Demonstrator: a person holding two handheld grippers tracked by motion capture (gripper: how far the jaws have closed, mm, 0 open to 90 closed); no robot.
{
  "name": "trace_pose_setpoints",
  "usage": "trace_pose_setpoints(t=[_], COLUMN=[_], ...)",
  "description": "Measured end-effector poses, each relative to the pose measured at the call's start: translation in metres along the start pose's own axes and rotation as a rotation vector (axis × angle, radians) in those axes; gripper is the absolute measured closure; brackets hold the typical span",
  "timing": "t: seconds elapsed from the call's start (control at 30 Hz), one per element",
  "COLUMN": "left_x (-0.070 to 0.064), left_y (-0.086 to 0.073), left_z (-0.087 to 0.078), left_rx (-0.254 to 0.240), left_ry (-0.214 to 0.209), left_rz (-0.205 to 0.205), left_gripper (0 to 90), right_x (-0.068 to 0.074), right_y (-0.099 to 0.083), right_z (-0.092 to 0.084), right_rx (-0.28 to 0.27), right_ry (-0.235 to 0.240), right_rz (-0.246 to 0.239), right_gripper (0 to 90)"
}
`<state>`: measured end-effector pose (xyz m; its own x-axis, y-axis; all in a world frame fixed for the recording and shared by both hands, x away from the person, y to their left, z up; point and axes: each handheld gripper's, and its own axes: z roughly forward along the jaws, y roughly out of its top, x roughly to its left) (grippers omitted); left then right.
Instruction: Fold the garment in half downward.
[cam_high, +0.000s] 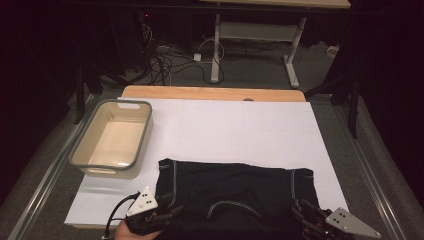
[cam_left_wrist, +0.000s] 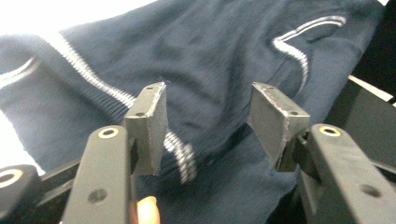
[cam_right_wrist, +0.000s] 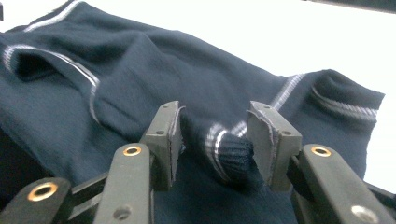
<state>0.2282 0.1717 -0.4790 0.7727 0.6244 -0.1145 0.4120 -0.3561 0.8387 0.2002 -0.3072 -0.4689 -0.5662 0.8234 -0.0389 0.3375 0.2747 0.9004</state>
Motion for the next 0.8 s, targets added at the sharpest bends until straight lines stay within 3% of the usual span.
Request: trace_pose_setpoints(t=[0.2, 0.47, 0.63, 0.73, 0.8], left_x=[-0.016, -0.047, -0.051, -0.050, -0.050], left_y=[0.013, 0.043, 0.035, 0.028, 0.024], left_z=[0.016, 0.054, 0.073, 0.078, 0.079], left_rx=[0.004, 0.028, 0.098, 0.136, 0.134], left_ry=[-0.052, -0.140, -0.139, -0.119, -0.108], left_rz=[0.049, 0.107, 0.137, 0.139, 0.148], left_gripper=[47.1, 49.1, 54.7, 63.3, 70.2], right_x=[0.022, 0.059, 0.073, 0.074, 0.074], right_y=[0.015, 0.032, 0.028, 0.021, 0.016], right_z=[0.012, 0.048, 0.063, 0.067, 0.072], right_rx=[-0.017, 0.022, 0.087, 0.135, 0.175], right_ry=[0.052, 0.152, 0.171, 0.153, 0.138], right_rz=[-0.046, -0.104, -0.133, -0.140, -0.145], right_gripper=[58.2, 67.7, 69.9, 61.8, 59.9])
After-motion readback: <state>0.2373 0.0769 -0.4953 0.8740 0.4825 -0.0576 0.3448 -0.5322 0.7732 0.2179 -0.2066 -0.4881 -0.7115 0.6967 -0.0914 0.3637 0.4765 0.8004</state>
